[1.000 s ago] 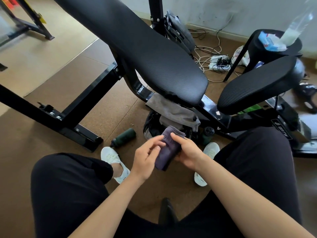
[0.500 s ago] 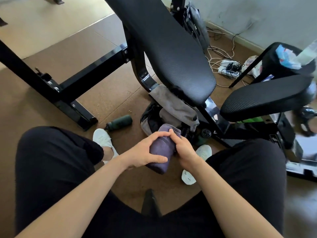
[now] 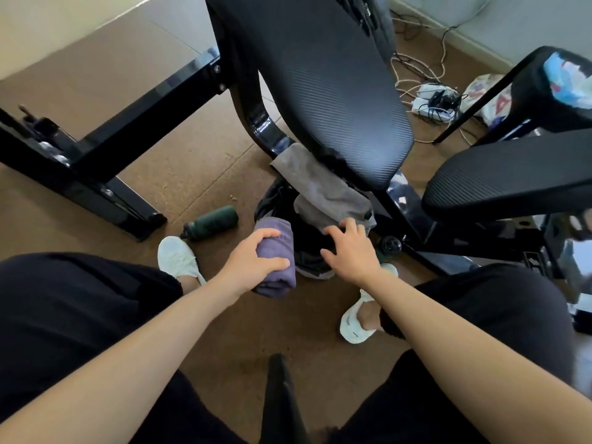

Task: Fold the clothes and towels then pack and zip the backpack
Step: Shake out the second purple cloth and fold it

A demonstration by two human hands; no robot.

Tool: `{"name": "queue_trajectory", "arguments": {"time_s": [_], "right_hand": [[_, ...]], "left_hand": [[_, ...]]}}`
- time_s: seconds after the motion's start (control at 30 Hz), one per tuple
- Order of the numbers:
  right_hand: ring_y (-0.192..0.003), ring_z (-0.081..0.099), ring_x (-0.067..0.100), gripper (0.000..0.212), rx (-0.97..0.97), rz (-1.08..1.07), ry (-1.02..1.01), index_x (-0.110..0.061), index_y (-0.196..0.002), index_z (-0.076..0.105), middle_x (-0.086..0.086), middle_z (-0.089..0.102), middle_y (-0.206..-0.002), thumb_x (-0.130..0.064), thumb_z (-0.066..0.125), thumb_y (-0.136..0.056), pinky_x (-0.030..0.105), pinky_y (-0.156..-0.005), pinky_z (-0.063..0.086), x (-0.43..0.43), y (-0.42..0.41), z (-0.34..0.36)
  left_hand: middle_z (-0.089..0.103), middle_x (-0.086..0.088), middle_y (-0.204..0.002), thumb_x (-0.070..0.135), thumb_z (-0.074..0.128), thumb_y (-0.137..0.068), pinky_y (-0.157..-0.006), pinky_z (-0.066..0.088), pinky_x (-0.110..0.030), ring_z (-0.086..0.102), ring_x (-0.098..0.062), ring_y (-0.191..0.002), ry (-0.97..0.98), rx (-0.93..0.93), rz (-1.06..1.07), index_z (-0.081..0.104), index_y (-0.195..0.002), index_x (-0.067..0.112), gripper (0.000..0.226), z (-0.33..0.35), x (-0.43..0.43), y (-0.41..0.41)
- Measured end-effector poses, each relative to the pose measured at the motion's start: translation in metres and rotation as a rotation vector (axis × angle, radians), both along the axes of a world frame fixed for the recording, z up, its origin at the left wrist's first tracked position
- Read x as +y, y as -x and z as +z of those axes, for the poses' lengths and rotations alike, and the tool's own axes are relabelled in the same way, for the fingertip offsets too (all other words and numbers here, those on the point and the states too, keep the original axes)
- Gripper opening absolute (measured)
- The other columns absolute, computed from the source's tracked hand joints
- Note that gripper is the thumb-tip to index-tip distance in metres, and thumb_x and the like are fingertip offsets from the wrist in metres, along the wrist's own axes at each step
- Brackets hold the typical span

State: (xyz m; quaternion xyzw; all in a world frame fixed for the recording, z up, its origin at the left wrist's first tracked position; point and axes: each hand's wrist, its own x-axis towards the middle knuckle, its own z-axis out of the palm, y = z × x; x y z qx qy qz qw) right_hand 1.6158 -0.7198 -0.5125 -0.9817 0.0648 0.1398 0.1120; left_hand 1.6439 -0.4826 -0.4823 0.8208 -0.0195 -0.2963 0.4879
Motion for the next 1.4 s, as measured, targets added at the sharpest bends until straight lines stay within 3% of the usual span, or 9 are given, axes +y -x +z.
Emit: {"name": "queue_trajectory", "arguments": {"time_s": [0.17,0.33,0.6,0.87,1.07,1.13,1.23,1.3,1.4], "right_hand": [[-0.117,0.043,0.045,0.065,0.015,0.296,0.371,-0.025,-0.139,0.051,0.019,0.041,-0.143,-0.034,0.075,-0.08,0.051,-0.085,0.045,-0.02,-0.046,-0.036],[-0.113,0.044,0.042,0.05,0.022,0.383,0.51,-0.021,-0.135,0.054,0.017,0.045,-0.134,-0.024,0.061,-0.086,0.049,-0.081,0.042,-0.033,-0.07,-0.052],[-0.086,0.061,0.041,0.061,-0.237,0.049,0.184,-0.005,-0.14,0.05,0.017,0.057,-0.104,0.008,0.061,-0.082,0.046,-0.065,0.052,-0.07,-0.098,-0.045],[-0.088,0.055,0.037,0.07,-0.337,0.014,-0.055,-0.013,-0.149,0.047,0.013,0.053,-0.103,0.011,0.048,-0.083,0.045,-0.069,0.047,-0.089,-0.099,-0.029],[-0.088,0.055,0.032,0.064,-0.358,-0.002,-0.121,-0.017,-0.147,0.049,0.008,0.051,-0.099,0.005,0.051,-0.087,0.043,-0.07,0.048,-0.101,-0.1,-0.027],[-0.088,0.056,0.032,0.061,-0.363,-0.008,-0.132,-0.018,-0.146,0.051,0.008,0.052,-0.098,0.004,0.054,-0.088,0.044,-0.071,0.05,-0.103,-0.101,-0.026],[-0.087,0.057,0.033,0.06,-0.359,-0.02,-0.16,-0.018,-0.143,0.053,0.008,0.053,-0.098,0.006,0.051,-0.088,0.046,-0.074,0.052,-0.105,-0.104,-0.026],[-0.086,0.057,0.034,0.059,-0.358,-0.026,-0.18,-0.017,-0.142,0.053,0.009,0.053,-0.099,0.006,0.048,-0.088,0.048,-0.074,0.052,-0.107,-0.107,-0.025],[-0.088,0.056,0.034,0.06,-0.347,-0.029,-0.201,-0.019,-0.143,0.052,0.009,0.053,-0.101,0.005,0.046,-0.088,0.049,-0.075,0.052,-0.109,-0.108,-0.026]], "left_hand": [[0.056,-0.001,-0.132,0.027,0.078,-0.086,-0.098,0.048,-0.035,0.056,-0.02,-0.119,-0.026,0.038,0.029,0.056,-0.132,0.035,0.051,-0.028,-0.018,-0.044],[0.058,0.0,-0.131,0.029,0.077,-0.087,-0.097,0.05,-0.036,0.058,-0.021,-0.118,-0.048,0.069,0.017,0.055,-0.131,0.037,0.049,-0.067,-0.041,-0.071],[0.049,-0.002,-0.149,0.031,0.07,-0.095,-0.092,0.044,-0.033,0.052,-0.026,-0.13,0.004,0.064,-0.085,0.04,-0.15,0.034,0.063,-0.116,-0.096,-0.087],[0.031,-0.007,-0.163,0.041,0.075,-0.085,-0.114,0.037,-0.033,0.035,-0.023,-0.148,0.156,-0.002,0.019,0.014,-0.163,0.035,0.099,-0.145,-0.151,-0.092],[0.008,-0.019,-0.163,0.016,0.065,-0.098,-0.103,0.022,-0.003,0.022,-0.027,-0.152,0.195,0.06,0.231,-0.018,-0.161,0.022,0.104,-0.16,-0.204,-0.106],[0.014,-0.023,-0.162,0.02,0.065,-0.099,-0.098,0.02,0.003,0.025,-0.031,-0.15,0.075,0.018,0.155,-0.016,-0.161,0.014,0.102,-0.178,-0.208,-0.113],[0.03,-0.021,-0.16,0.051,0.061,-0.095,-0.107,0.037,-0.032,0.042,-0.038,-0.142,-0.362,-0.036,-0.053,-0.005,-0.164,0.02,0.1,-0.19,-0.204,-0.127],[0.044,-0.018,-0.151,0.061,0.057,-0.092,-0.099,0.048,-0.044,0.053,-0.039,-0.131,-0.507,-0.04,-0.091,0.006,-0.164,0.028,0.094,-0.182,-0.203,-0.129],[0.055,-0.018,-0.126,0.058,0.058,-0.088,-0.091,0.049,-0.045,0.059,-0.04,-0.111,-0.622,-0.437,-0.182,0.041,-0.151,0.025,0.074,-0.171,-0.193,-0.119]]}}
